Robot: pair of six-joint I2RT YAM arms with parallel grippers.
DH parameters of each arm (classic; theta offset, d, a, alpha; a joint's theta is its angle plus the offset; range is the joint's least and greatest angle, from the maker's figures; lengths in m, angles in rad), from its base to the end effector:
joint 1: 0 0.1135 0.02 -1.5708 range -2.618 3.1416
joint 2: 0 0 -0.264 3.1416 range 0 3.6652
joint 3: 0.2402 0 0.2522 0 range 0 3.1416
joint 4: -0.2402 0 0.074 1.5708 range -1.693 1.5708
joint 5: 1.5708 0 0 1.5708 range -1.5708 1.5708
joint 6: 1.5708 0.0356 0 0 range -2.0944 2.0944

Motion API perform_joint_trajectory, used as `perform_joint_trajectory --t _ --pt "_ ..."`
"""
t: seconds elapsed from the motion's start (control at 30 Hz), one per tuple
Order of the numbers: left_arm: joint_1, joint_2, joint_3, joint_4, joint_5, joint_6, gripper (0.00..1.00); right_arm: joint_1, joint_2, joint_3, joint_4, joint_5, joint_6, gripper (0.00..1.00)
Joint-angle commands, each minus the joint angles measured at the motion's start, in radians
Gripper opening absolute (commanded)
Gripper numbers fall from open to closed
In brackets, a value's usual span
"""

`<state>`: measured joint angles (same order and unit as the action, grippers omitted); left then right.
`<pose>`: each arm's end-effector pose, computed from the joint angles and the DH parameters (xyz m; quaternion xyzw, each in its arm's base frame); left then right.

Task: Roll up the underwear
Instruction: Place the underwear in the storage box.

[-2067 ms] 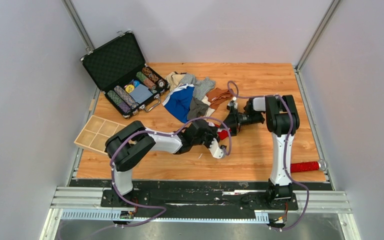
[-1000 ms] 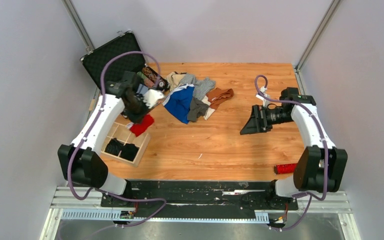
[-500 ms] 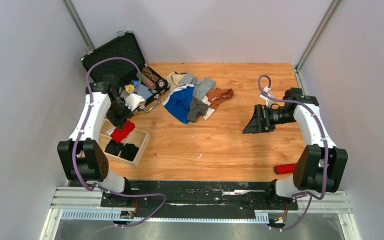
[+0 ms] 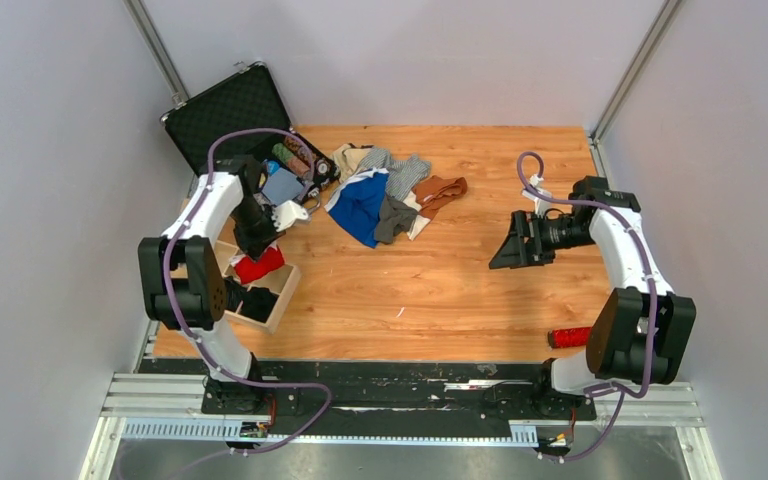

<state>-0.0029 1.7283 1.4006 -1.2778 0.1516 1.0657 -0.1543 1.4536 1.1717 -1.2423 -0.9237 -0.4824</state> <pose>0.3088 -0.0063 0.2431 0.5066 0.8587 -0.0740 0.0235 0.2470 -0.0097 0.2698 -0.1564 0.8813 0.4166 0.1592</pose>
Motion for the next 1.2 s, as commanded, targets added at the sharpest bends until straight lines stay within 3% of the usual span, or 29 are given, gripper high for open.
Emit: perform_joint_trajectory --t 0.0,0.33,0.7,1.17 --pt "-0.069 0.026 0.012 -0.021 -0.011 0.116 0.00 -0.024 0.012 0.029 -0.016 0.005 -0.027 1.00" --pt "-0.149 0.018 0.029 -0.122 -0.100 0.178 0.00 -0.040 0.022 0.020 -0.020 -0.010 -0.032 1.00" --pt "-0.274 0.126 0.107 -0.277 -0.255 0.149 0.00 -0.040 0.026 0.020 -0.022 -0.020 -0.033 1.00" --pt "-0.280 0.122 0.079 -0.345 -0.355 0.107 0.00 -0.041 0.027 0.007 -0.013 -0.051 -0.032 1.00"
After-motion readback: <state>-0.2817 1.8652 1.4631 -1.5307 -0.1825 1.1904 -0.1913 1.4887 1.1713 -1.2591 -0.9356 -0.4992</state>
